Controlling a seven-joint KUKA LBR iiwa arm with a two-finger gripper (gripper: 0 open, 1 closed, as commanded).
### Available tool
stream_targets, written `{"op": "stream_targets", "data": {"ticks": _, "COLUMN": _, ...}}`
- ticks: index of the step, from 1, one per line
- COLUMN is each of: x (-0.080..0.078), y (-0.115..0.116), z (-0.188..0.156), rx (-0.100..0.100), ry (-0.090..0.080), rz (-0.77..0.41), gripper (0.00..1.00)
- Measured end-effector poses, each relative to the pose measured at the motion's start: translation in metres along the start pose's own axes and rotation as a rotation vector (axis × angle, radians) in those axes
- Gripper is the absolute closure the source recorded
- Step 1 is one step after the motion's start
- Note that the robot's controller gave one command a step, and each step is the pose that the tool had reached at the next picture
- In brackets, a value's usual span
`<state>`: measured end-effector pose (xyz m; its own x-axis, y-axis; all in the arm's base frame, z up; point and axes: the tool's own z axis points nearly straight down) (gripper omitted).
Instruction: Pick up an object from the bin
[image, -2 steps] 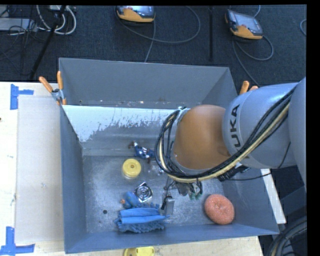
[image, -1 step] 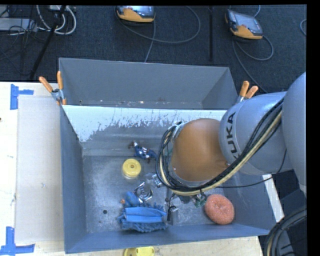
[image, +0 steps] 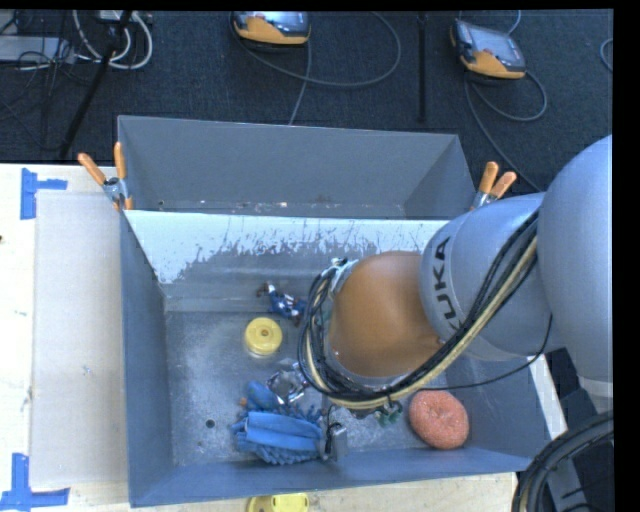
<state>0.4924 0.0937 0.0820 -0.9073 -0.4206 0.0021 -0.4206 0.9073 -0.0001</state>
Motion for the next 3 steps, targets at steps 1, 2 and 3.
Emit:
{"op": "stream_targets", "data": {"ticks": 1, "x": 0.003, "y": 0.013, "z": 0.004, "rx": 0.001, "ry": -0.005, "rz": 0.172, "gripper": 0.0}}
{"op": "stream_targets", "data": {"ticks": 2, "x": 0.01, "y": 0.023, "z": 0.011, "rx": 0.0, "ry": -0.007, "rz": 0.082, "gripper": 1.0}}
{"op": "stream_targets", "data": {"ticks": 3, "x": 0.01, "y": 0.023, "z": 0.011, "rx": 0.0, "ry": -0.007, "rz": 0.083, "gripper": 1.0}}
